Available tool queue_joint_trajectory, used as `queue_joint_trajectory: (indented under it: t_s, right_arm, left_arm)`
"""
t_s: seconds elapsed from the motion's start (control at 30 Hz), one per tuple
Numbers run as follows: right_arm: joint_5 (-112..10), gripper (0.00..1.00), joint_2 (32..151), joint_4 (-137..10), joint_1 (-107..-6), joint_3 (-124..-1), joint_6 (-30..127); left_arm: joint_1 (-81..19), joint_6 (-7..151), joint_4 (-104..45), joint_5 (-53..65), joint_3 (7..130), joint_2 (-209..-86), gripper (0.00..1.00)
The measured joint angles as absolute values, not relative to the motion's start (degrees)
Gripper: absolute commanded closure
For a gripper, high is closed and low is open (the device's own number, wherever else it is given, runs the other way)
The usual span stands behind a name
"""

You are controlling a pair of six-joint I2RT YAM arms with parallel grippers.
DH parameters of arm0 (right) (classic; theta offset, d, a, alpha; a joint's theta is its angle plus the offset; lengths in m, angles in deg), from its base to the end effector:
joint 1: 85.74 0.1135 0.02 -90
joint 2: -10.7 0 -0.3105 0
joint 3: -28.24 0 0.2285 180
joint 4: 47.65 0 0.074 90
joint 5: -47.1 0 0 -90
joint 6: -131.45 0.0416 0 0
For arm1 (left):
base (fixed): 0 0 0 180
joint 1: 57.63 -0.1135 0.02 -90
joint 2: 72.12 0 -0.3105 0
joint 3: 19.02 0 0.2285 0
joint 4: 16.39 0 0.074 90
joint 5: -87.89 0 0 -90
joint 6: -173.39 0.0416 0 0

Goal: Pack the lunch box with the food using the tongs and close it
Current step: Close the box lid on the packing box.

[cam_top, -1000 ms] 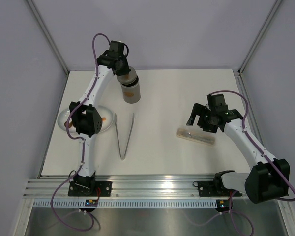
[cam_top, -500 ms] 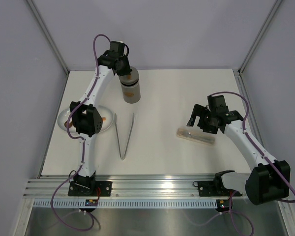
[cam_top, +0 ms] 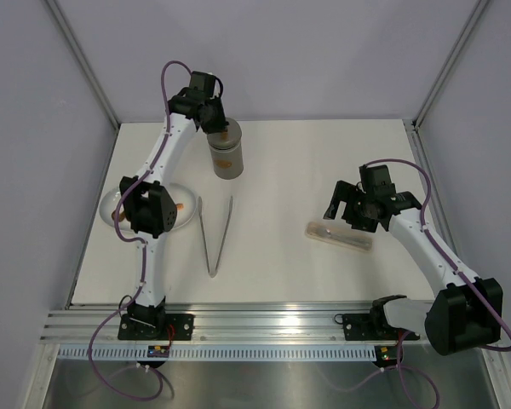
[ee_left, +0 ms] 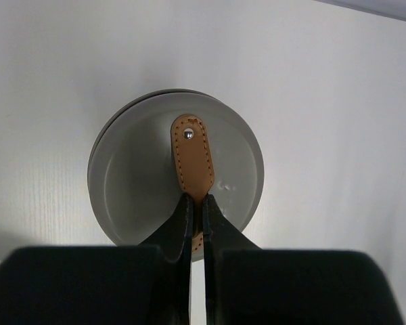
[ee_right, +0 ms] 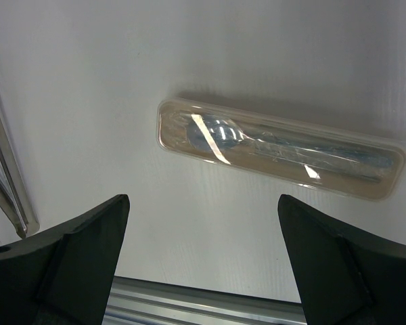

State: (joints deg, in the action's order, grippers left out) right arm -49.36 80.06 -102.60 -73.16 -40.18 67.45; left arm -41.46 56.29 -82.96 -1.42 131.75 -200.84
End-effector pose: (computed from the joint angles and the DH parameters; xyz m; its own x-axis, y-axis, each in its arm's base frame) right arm 0.1978 0.0489 0.3048 -0.8482 0.2570 -0.4632 0.1044 0.9383 0.3296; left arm 0.4882 -0.1421 0.3605 -0.7301 -0.2626 -0.6309 -0.0515 0.9418 -0.3323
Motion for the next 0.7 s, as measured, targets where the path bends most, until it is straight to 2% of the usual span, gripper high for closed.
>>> queue_joint_trajectory:
  t_s: [0.7]
  right_arm:
    - [-49.4,0.00,79.5,-102.6,-73.2,-39.1,67.6]
  left_arm:
    - [-41.5,55.4,-83.2,-1.5,129.7,-199.5,1.00]
